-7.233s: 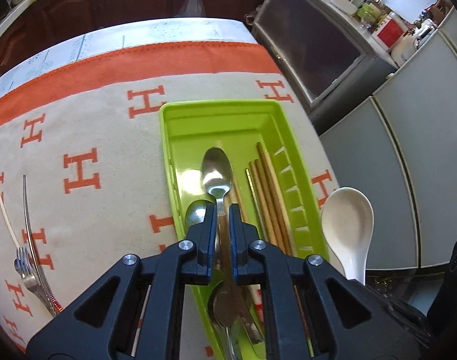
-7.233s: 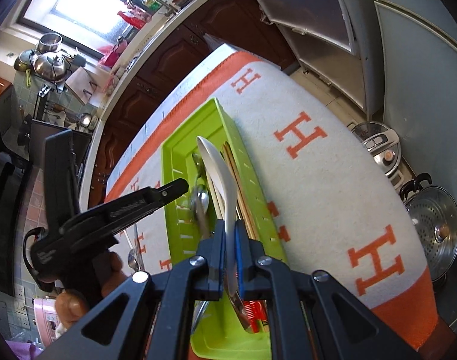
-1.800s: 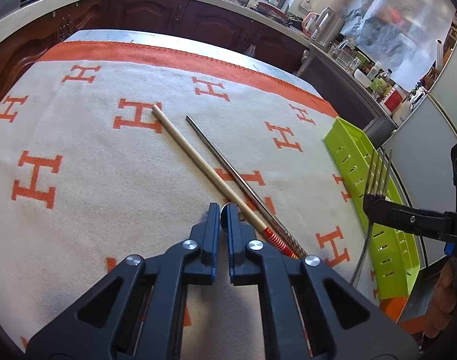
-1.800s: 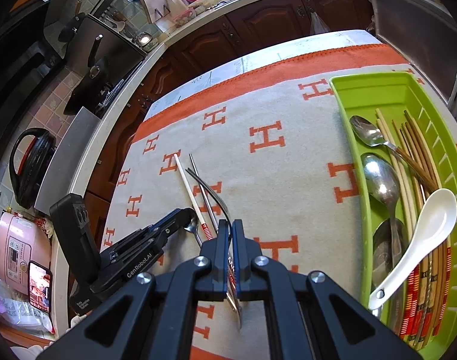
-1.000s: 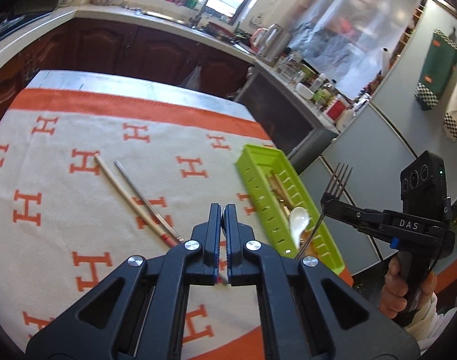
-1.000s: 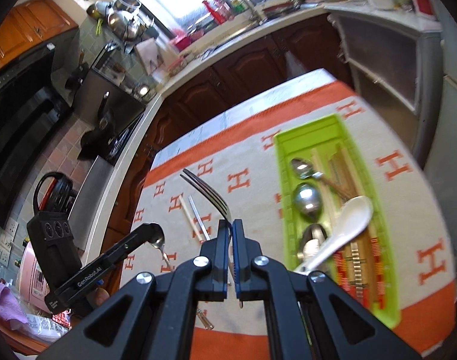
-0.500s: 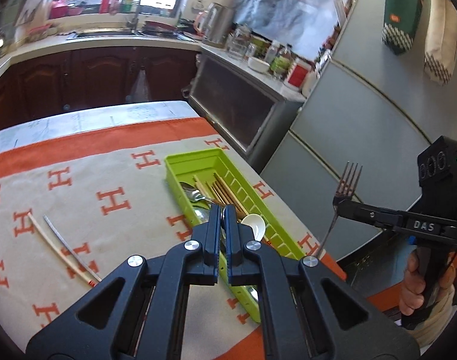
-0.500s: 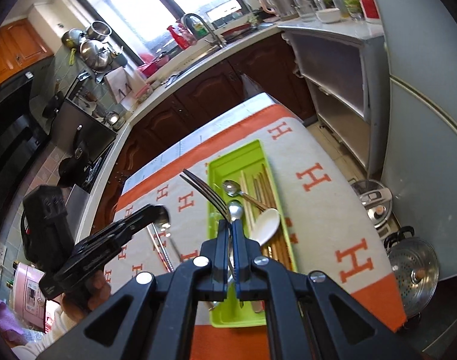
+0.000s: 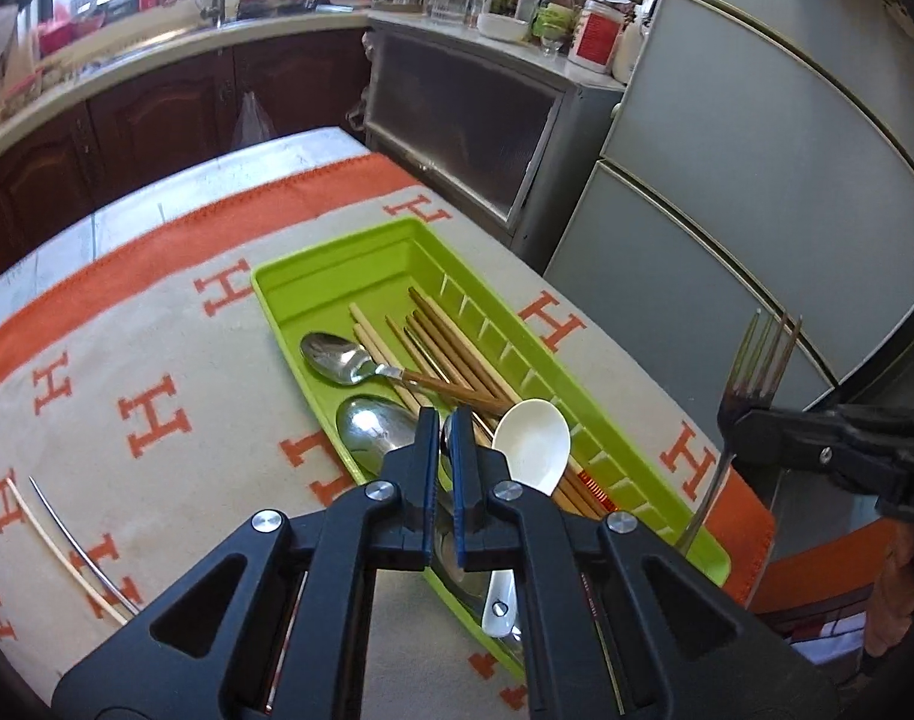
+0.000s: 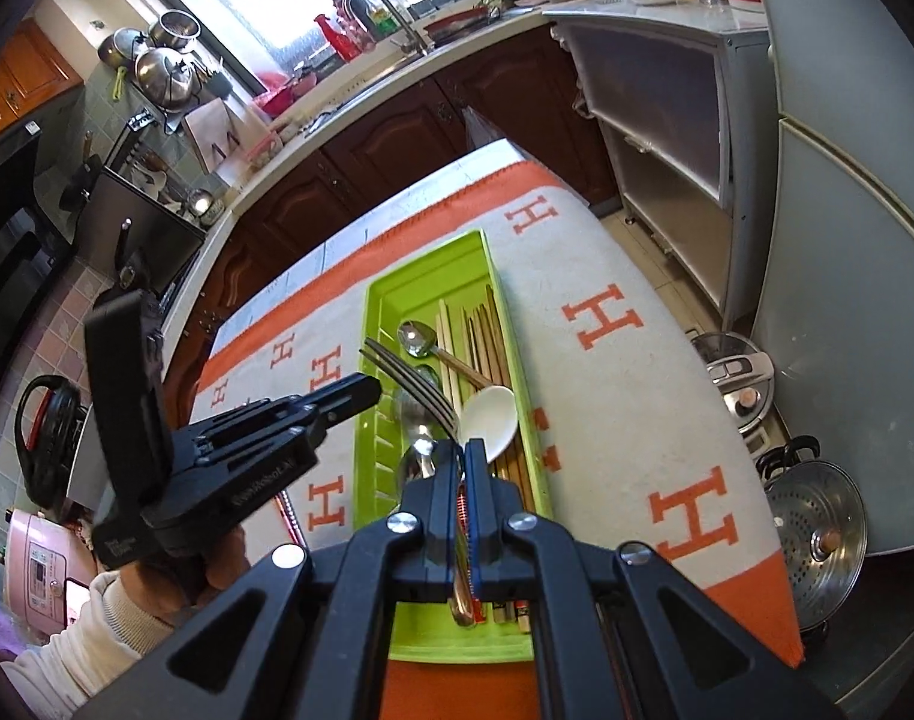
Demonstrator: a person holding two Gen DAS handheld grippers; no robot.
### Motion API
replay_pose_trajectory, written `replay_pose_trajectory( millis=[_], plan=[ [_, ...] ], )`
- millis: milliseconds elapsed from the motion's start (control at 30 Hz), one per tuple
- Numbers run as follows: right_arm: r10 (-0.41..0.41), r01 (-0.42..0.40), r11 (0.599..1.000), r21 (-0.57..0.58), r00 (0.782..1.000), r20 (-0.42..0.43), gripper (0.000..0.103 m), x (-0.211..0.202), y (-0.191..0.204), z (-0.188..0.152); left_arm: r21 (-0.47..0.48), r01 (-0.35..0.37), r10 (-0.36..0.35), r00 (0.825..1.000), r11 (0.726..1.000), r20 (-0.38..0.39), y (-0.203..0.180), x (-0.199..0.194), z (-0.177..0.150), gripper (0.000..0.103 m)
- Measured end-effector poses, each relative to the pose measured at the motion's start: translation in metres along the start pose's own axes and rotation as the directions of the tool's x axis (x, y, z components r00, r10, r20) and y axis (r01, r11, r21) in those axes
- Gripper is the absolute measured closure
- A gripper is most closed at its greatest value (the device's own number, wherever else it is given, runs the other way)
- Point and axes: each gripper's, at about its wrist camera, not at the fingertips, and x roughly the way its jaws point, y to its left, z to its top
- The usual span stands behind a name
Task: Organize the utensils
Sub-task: 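Carry the spoon and fork over the green tray and open both tools, then move both open tools back over the two remaining chopsticks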
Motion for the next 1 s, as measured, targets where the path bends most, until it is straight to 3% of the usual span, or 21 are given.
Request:
replay_pose_trajectory(
  millis=[100,167,233,300,500,800,1000],
  plan=[
    [-0.002,0.002,1.000,-0.011,1.000,-0.018,0.100,0.009,0.001,0.000,-0.053,0.002,-0.003,1.000,0.999,-0.015,0.010,0.001,-0.001,0.097],
    [-0.005,0.004,1.000,-0.018,1.000,-0.031,0.100,0.015,0.003,0.000,-0.083,0.012,-0.013,1.000,0.996,-0.007,0.016,-0.006,-0.002,0.087],
    [-0.016,0.015,1.000,-0.026,0.999,-0.040,0.100,0.020,0.004,0.000,-0.107,0.017,-0.015,1.000,0.994,0.020,0.020,-0.019,-0.003,0.062],
    [-0.022,0.021,0.999,-0.030,0.999,-0.050,0.100,0.025,0.005,0.000,-0.142,0.014,-0.006,0.998,0.990,0.057,0.025,-0.034,-0.005,0.055],
    [-0.047,0.043,0.998,-0.047,0.995,-0.087,0.099,0.042,0.010,0.000,-0.233,-0.004,0.023,0.996,0.972,0.080,0.041,-0.071,-0.026,0.055],
    [-0.079,0.069,0.994,-0.081,0.989,-0.126,0.096,0.058,0.031,-0.001,-0.307,-0.113,0.130,0.991,0.945,0.035,0.063,-0.103,-0.076,0.053],
    [-0.086,0.070,0.991,-0.117,0.987,-0.138,0.095,0.057,0.050,-0.014,-0.345,-0.144,0.155,0.988,0.927,0.006,0.078,-0.112,-0.099,0.053]
  ],
)
